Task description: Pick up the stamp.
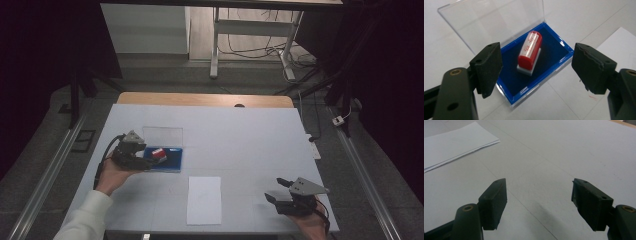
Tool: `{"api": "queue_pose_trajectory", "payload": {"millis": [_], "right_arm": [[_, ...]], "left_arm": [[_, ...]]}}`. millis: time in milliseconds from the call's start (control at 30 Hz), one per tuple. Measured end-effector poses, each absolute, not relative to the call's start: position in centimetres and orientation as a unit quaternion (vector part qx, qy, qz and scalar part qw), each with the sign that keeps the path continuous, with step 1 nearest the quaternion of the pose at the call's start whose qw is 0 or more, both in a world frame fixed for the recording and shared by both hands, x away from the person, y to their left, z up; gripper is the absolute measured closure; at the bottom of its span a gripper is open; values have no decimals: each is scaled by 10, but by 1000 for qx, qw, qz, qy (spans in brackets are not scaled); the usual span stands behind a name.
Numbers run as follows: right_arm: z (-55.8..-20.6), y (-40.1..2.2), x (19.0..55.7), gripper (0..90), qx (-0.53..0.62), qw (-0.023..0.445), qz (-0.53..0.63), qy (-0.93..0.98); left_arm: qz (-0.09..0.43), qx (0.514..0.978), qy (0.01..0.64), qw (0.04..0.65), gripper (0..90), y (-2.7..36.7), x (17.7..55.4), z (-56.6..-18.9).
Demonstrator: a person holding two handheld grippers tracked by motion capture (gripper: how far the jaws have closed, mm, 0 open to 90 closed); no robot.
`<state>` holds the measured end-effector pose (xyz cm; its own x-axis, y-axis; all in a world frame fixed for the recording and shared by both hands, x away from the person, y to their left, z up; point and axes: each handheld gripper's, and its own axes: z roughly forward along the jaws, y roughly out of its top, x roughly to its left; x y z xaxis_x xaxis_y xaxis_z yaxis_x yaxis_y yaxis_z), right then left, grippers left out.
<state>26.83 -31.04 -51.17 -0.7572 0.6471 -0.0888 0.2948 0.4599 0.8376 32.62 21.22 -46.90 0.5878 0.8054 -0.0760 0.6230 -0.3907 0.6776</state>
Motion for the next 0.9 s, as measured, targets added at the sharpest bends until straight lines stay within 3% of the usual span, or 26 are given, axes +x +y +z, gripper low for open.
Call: {"api": "queue_pose_trajectory", "payload": {"millis": [900], "right_arm": [[-516,-310,270,284,283,197,426,836]], "left_arm": [[115,852,394,324,526,201,356,-489]]}}
